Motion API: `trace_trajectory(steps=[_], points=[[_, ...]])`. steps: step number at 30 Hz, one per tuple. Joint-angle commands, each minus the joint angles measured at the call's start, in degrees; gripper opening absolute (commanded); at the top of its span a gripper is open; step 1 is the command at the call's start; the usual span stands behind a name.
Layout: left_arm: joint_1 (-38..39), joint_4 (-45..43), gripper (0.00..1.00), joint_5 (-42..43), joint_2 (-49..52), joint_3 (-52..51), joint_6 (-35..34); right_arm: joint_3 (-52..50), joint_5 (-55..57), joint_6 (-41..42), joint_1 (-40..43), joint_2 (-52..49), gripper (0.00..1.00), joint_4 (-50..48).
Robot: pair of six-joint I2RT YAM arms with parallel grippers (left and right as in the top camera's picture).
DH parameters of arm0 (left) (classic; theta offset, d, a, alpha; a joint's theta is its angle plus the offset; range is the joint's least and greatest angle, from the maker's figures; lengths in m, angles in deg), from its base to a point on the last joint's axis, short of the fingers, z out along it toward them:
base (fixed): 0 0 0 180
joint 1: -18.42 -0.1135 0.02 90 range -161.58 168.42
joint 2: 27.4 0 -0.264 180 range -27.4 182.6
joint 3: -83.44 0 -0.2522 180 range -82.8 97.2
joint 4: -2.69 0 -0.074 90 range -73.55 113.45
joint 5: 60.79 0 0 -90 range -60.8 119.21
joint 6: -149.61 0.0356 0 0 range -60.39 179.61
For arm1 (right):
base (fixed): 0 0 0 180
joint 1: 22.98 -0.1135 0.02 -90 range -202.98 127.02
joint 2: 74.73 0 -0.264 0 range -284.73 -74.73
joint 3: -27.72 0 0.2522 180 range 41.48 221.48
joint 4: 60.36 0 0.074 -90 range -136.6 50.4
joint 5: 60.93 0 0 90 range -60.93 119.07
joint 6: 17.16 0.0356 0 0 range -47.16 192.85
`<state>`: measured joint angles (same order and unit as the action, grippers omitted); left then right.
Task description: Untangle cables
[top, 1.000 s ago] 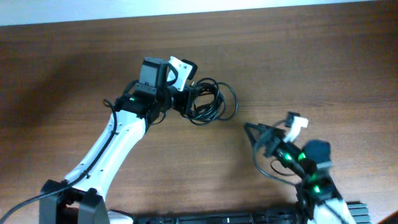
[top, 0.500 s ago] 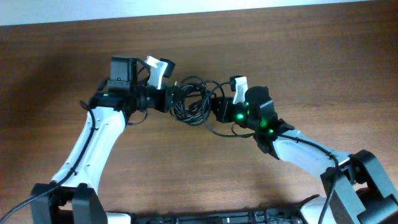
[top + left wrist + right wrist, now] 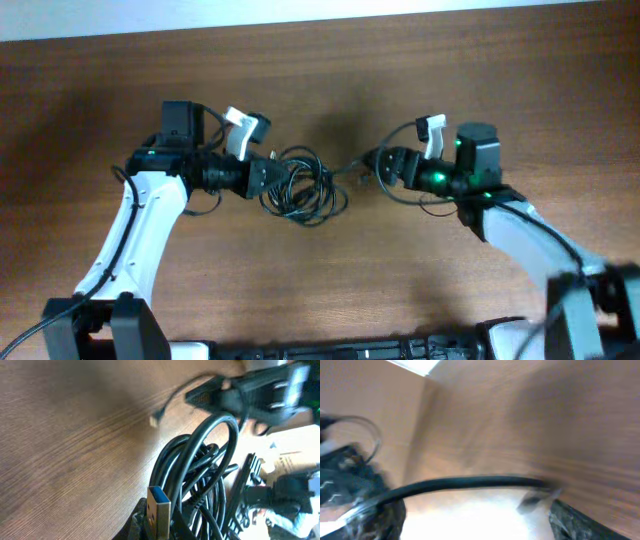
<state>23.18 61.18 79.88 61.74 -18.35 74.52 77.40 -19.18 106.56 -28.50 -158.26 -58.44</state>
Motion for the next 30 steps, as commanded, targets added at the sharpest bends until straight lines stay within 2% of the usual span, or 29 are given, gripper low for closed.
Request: trace_trajectory(steps=[1,3,4,6,8,10,11,12,15,17,18,19,20,21,22,24,27,28,29,30], points=[[-0.44,1.03,0.00,-5.75,-1.84,1.29,4.26,-0.13,-7.87,-7.72,1.05,11.69,0.97,11.39],[-1.05,0.68,0.00,-13.75,-2.58,1.29,3.78,-0.13,-5.62,-11.30,0.22,21.66,0.97,22.36],[-1.18,-0.09,0.00,-14.32,-2.64,1.29,3.61,-0.13,-3.56,-12.35,-1.42,25.64,0.97,24.85],[-0.74,-3.19,0.00,-14.43,-2.62,1.29,0.76,-0.13,10.32,-12.52,-10.56,33.44,0.99,25.99],[0.09,-3.52,0.00,-14.03,-2.62,1.29,0.85,-0.15,24.22,-12.50,-18.01,33.79,0.99,25.14],[1.75,-2.10,0.00,-13.75,-2.67,1.29,4.63,-0.17,34.67,-12.52,-25.05,30.10,0.89,20.72],[3.15,-0.46,0.00,-13.62,-2.71,1.29,9.99,-0.17,41.57,-12.52,-28.85,25.11,0.81,16.06],[4.22,0.35,0.00,-13.62,-2.73,1.29,12.39,-0.17,44.78,-12.52,-30.32,21.07,0.78,12.35],[5.27,0.37,0.00,-13.60,-2.95,1.29,12.41,-0.17,44.76,-12.44,-30.49,9.27,0.63,1.40],[5.33,0.42,0.00,-13.42,-3.15,1.29,12.39,-0.17,39.04,-12.46,-30.47,2.95,0.54,-6.47],[5.38,0.48,0.01,-13.33,-3.15,1.29,12.39,-0.17,39.80,-12.46,-30.47,2.05,0.51,-6.95],[5.38,0.76,0.01,-12.22,-3.17,1.29,12.39,-0.17,42.69,-12.46,-30.47,1.33,0.43,-6.80],[5.38,0.94,0.01,-10.69,-3.17,1.29,12.39,-0.17,46.05,-12.26,-30.47,0.72,0.29,-6.60],[5.38,1.20,0.01,-9.46,-3.21,1.29,12.39,-0.17,49.83,-12.17,-30.42,0.39,0.21,-6.23],[5.29,1.97,0.02,-9.60,-3.91,1.31,12.41,-0.17,58.49,-9.60,-30.36,0.33,0.09,-3.89],[4.52,2.84,0.06,-9.97,-6.01,1.38,12.39,-0.17,69.11,-2.29,-28.48,0.33,0.04,1.01],[3.26,2.78,0.11,-10.03,-10.97,1.40,12.41,-0.17,67.30,1.31,-21.70,0.33,0.04,3.76],[3.28,2.45,0.13,-10.01,-11.91,1.40,12.41,-0.17,63.14,1.27,-20.20,0.33,0.08,3.52],[3.28,2.21,0.13,-10.03,-12.04,1.40,12.41,-0.15,58.21,0.87,-19.10,0.35,0.51,3.50],[3.28,1.99,0.12,-11.10,-11.96,1.40,12.41,-0.15,52.43,-1.03,-18.36,0.48,0.79,3.52]])
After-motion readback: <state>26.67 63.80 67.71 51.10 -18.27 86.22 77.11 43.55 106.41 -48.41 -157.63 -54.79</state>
